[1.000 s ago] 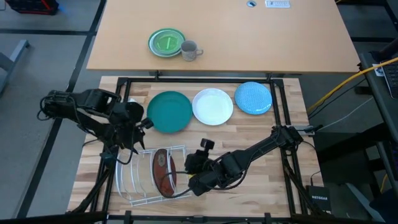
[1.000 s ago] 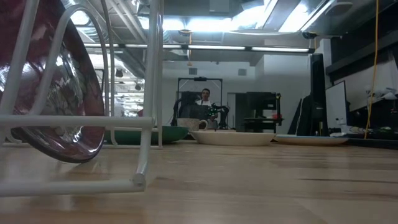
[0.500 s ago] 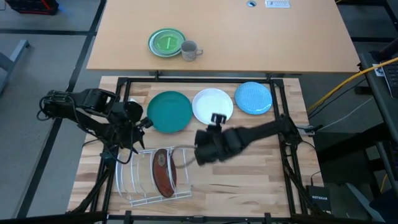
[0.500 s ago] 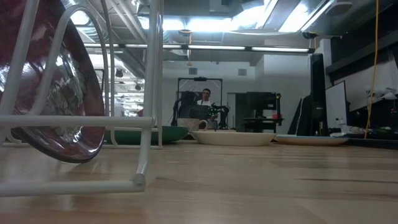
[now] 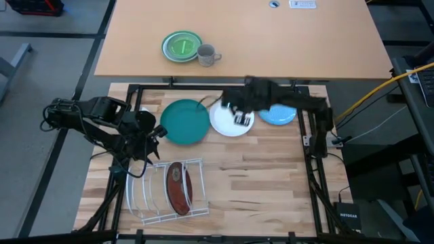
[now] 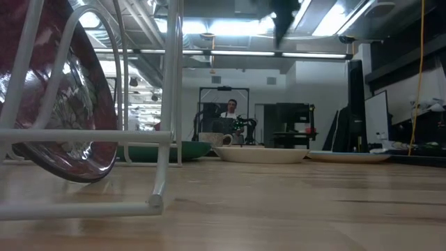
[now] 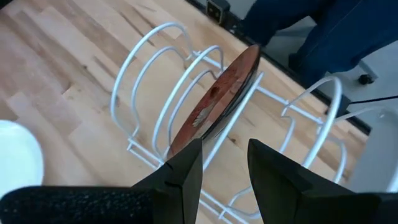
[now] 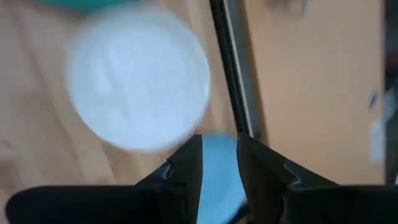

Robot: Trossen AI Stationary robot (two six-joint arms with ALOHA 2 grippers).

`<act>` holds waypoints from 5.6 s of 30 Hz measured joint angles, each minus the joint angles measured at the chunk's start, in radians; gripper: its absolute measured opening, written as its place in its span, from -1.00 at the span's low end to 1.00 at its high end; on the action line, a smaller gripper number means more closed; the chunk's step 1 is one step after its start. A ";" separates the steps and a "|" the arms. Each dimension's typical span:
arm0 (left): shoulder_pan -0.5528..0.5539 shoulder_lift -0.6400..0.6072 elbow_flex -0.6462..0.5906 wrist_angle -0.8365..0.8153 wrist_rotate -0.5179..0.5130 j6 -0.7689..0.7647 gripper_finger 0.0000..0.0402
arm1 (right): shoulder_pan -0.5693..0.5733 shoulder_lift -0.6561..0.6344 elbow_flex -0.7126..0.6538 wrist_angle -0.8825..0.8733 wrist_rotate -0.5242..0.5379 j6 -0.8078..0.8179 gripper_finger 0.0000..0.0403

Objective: Sort dishes
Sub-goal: Put the light blue plate into the dish rack

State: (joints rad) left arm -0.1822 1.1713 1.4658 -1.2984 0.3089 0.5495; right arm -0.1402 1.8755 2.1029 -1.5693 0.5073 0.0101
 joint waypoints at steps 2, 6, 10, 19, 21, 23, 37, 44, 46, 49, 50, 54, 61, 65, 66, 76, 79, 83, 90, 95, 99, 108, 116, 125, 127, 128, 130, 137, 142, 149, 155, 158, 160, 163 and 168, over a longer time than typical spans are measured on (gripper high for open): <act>0.000 0.000 0.000 0.000 -0.025 0.003 -0.41 | -0.080 -0.045 -0.119 0.000 -0.059 -0.013 -0.49; 0.001 0.000 0.000 0.000 -0.073 0.007 -0.41 | -0.223 -0.127 -0.390 -0.002 -0.199 -0.016 -0.49; 0.001 0.000 0.000 0.000 -0.100 0.007 -0.41 | -0.313 -0.170 -0.631 0.021 -0.256 -0.016 -0.49; 0.001 0.000 -0.001 0.000 -0.113 0.008 -0.41 | -0.344 -0.190 -0.967 0.392 -0.304 -0.064 -0.49; 0.001 0.000 -0.001 0.000 -0.113 0.008 -0.41 | -0.344 -0.190 -1.011 0.482 -0.329 -0.071 -0.49; 0.001 0.000 -0.001 0.000 -0.113 0.008 -0.41 | -0.344 -0.190 -1.043 0.547 -0.331 -0.072 -0.49; 0.001 0.000 -0.001 0.001 -0.113 0.008 -0.41 | -0.311 -0.190 -1.137 0.694 -0.260 -0.057 -0.49; 0.001 0.000 -0.001 0.001 -0.113 0.008 -0.41 | -0.275 -0.190 -1.139 0.699 -0.135 0.005 -0.49; 0.001 0.000 -0.001 0.001 -0.113 0.008 -0.41 | -0.276 -0.190 -1.139 0.705 -0.143 0.008 -0.49; 0.001 0.000 -0.001 0.001 -0.113 0.008 -0.41 | -0.276 -0.190 -1.139 0.707 -0.145 0.011 -0.49; 0.001 0.000 -0.001 0.001 -0.113 0.008 -0.41 | -0.276 -0.190 -1.139 0.707 -0.145 0.011 -0.49; 0.001 0.000 -0.001 0.001 -0.113 0.007 -0.41 | -0.275 -0.190 -1.139 0.715 -0.150 0.039 -0.49; 0.001 0.000 -0.001 0.002 -0.113 0.007 -0.41 | -0.248 -0.190 -1.149 0.723 -0.100 0.082 -0.49; 0.001 0.000 -0.001 0.002 -0.113 0.007 -0.41 | -0.234 -0.190 -1.190 0.766 -0.101 0.097 -0.49; 0.001 0.000 -0.001 0.002 -0.113 0.007 -0.41 | -0.230 -0.189 -1.202 0.778 -0.105 0.098 -0.49; 0.001 0.000 -0.001 0.007 -0.113 0.007 -0.41 | -0.194 -0.189 -1.293 0.790 0.025 0.194 -0.49; 0.001 0.000 -0.001 0.010 -0.113 0.008 -0.41 | -0.194 -0.189 -1.311 0.794 0.070 0.196 -0.49; 0.001 0.000 -0.001 0.010 -0.113 0.008 -0.41 | -0.193 -0.189 -1.338 0.822 0.111 0.195 -0.49; 0.001 0.000 -0.001 0.010 -0.114 0.008 -0.41 | -0.193 -0.190 -1.379 0.922 0.165 0.194 -0.49; 0.001 0.000 -0.001 0.010 -0.114 0.008 -0.41 | -0.194 -0.190 -1.380 0.933 0.173 0.194 -0.53; 0.001 0.000 -0.001 0.010 -0.114 0.008 -0.41 | -0.193 -0.189 -1.380 0.945 0.174 0.190 -0.76; 0.001 0.000 -0.001 0.010 -0.115 0.007 -0.41 | -0.192 -0.190 -1.377 0.941 0.166 0.169 -0.86; 0.001 0.000 -0.001 0.010 -0.116 0.008 -0.41 | -0.137 -0.189 -1.323 0.859 0.101 0.175 -0.88; 0.001 0.000 -0.001 0.010 -0.116 0.008 -0.41 | -0.016 -0.189 -1.202 0.645 0.061 0.249 -0.92; 0.001 0.000 -0.001 0.010 -0.116 0.007 -0.41 | 0.009 -0.189 -1.185 0.605 0.044 0.270 -0.92; 0.001 0.000 -0.001 0.010 -0.116 0.008 -0.41 | 0.023 -0.189 -1.178 0.589 0.037 0.282 -0.92; 0.001 0.000 -0.001 0.010 -0.116 0.008 -0.41 | 0.048 -0.189 -1.170 0.559 0.022 0.310 -0.93; 0.001 0.000 -0.001 0.010 -0.116 0.008 -0.41 | 0.143 -0.189 -1.162 0.498 -0.030 0.425 -0.93; 0.001 0.000 -0.001 0.010 -0.116 0.008 -0.41 | 0.228 -0.189 -1.162 0.490 -0.079 0.512 -0.93; 0.001 0.000 -0.001 0.061 -0.116 0.008 -0.41 | 0.369 -0.189 -1.162 0.487 -0.156 0.656 -0.93; 0.001 0.000 -0.001 0.121 -0.115 0.007 -0.41 | 0.486 -0.189 -1.118 0.479 -0.190 0.787 -0.93; 0.001 0.000 -0.001 0.145 -0.115 0.003 -0.41 | 0.531 -0.189 -1.067 0.480 -0.190 0.826 -0.93; 0.001 0.004 -0.001 0.162 -0.115 0.003 -0.41 | 0.558 -0.189 -1.031 0.483 -0.188 0.847 -0.93; 0.001 0.015 -0.001 0.207 -0.115 0.012 -0.41 | 0.590 -0.189 -0.974 0.488 -0.177 0.867 -0.93; 0.001 0.053 -0.001 0.306 -0.116 0.031 -0.41 | 0.624 -0.189 -0.886 0.505 -0.160 0.875 -0.93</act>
State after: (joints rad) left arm -0.1814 1.2239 1.4647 -0.9922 0.1925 0.5804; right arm 0.4836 1.6867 1.2173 -1.0644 0.3473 0.8856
